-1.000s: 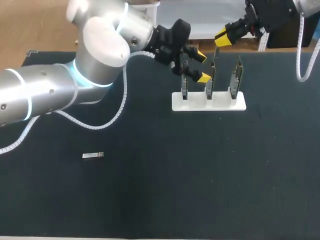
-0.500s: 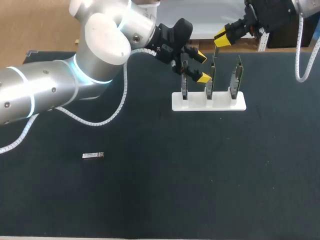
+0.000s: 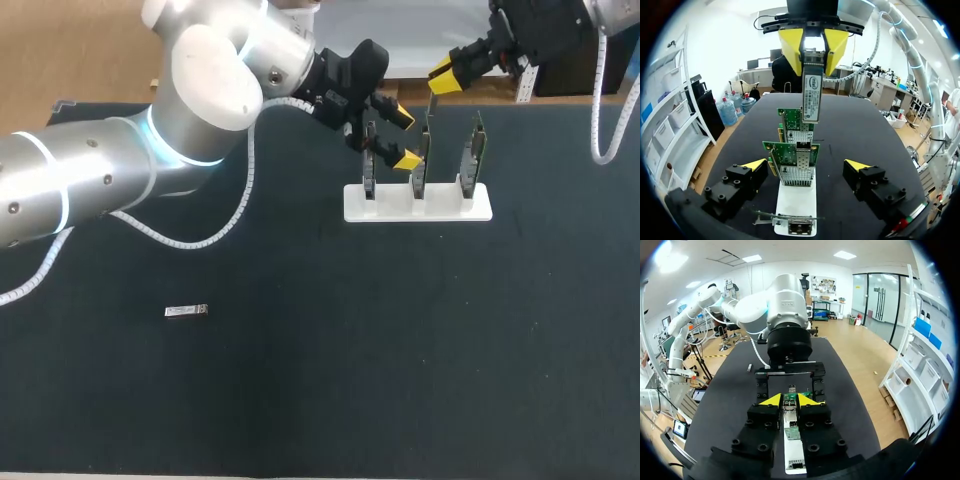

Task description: Pick up the optical module with the left hand, and insert it into the network port with the right hand.

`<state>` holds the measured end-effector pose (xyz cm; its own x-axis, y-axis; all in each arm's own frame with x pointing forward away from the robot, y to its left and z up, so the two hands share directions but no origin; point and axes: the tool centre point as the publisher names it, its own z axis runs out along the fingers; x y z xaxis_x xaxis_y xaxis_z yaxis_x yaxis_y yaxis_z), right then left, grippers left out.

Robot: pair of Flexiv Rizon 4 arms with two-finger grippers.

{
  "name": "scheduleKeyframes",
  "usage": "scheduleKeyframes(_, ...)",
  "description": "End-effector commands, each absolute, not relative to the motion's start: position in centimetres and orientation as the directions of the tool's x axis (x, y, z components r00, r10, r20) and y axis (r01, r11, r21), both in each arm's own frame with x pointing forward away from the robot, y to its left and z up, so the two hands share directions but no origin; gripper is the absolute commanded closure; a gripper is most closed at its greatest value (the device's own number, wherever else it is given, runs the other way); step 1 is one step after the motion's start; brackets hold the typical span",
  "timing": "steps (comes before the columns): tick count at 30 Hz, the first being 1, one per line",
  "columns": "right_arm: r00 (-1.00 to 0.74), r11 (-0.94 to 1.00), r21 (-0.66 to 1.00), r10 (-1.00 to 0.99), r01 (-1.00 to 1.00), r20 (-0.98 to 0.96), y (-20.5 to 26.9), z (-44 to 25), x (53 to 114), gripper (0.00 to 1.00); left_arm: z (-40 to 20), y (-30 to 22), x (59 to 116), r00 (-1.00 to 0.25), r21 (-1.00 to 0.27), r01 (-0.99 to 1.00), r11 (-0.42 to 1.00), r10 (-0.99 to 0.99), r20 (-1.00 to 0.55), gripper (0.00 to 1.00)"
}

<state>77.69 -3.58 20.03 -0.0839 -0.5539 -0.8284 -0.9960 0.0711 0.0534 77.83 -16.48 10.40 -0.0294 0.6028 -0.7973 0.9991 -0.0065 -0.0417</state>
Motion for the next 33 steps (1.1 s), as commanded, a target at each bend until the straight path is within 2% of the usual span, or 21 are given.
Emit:
scheduleKeyframes(1,-0.082,0.067,0.054,-0.553,-0.996,-0.829,-3.48,19.97,77.76,1.0,10.5,-16.41,77.77,-0.03,-0.044,0.999,-0.008,0.61,-0.792,0.0)
scheduleKeyframes(33,-0.077,0.067,0.048,-0.55,-0.997,-0.832,-3.7,20.04,77.92,1.0,10.17,-16.33,77.83,-0.023,-0.039,0.999,-0.012,0.623,-0.782,0.0)
